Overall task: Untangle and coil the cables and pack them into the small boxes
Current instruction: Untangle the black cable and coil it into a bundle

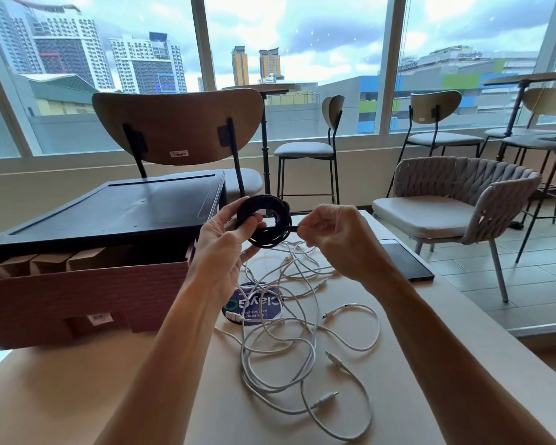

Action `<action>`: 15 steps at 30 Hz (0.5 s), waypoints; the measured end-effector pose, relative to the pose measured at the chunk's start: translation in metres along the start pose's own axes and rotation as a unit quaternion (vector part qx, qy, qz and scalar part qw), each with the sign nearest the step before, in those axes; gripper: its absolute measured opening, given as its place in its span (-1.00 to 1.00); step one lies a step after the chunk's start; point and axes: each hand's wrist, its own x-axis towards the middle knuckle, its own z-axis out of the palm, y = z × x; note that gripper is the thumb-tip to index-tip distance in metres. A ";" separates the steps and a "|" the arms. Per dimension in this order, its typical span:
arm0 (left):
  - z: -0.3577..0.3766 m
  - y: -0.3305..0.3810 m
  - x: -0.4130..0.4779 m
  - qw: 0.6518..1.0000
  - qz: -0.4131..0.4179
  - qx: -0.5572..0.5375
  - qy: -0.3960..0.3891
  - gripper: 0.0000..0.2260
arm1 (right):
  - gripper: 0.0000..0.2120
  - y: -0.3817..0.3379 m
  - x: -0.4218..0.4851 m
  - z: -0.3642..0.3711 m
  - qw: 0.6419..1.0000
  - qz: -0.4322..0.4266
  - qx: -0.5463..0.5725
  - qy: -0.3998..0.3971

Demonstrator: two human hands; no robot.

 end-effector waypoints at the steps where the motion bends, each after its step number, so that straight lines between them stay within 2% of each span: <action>1: -0.001 0.001 0.000 1.000 -0.001 0.005 0.001 -0.68 | -0.96 0.001 0.000 -0.001 1.000 0.006 -0.008 -0.008; 6: -0.009 0.004 0.002 1.000 -0.009 0.004 0.002 -0.69 | -0.94 -0.002 0.000 -0.006 0.999 0.034 0.005 -0.007; 10: -0.008 0.005 0.003 1.000 -0.019 -0.001 -0.010 -0.69 | -0.73 -0.003 -0.002 -0.004 0.997 0.059 0.030 -0.039; 15: -0.007 0.007 0.003 0.999 -0.021 -0.019 -0.018 -0.69 | -0.61 -0.010 -0.003 -0.009 0.974 0.108 0.172 -0.103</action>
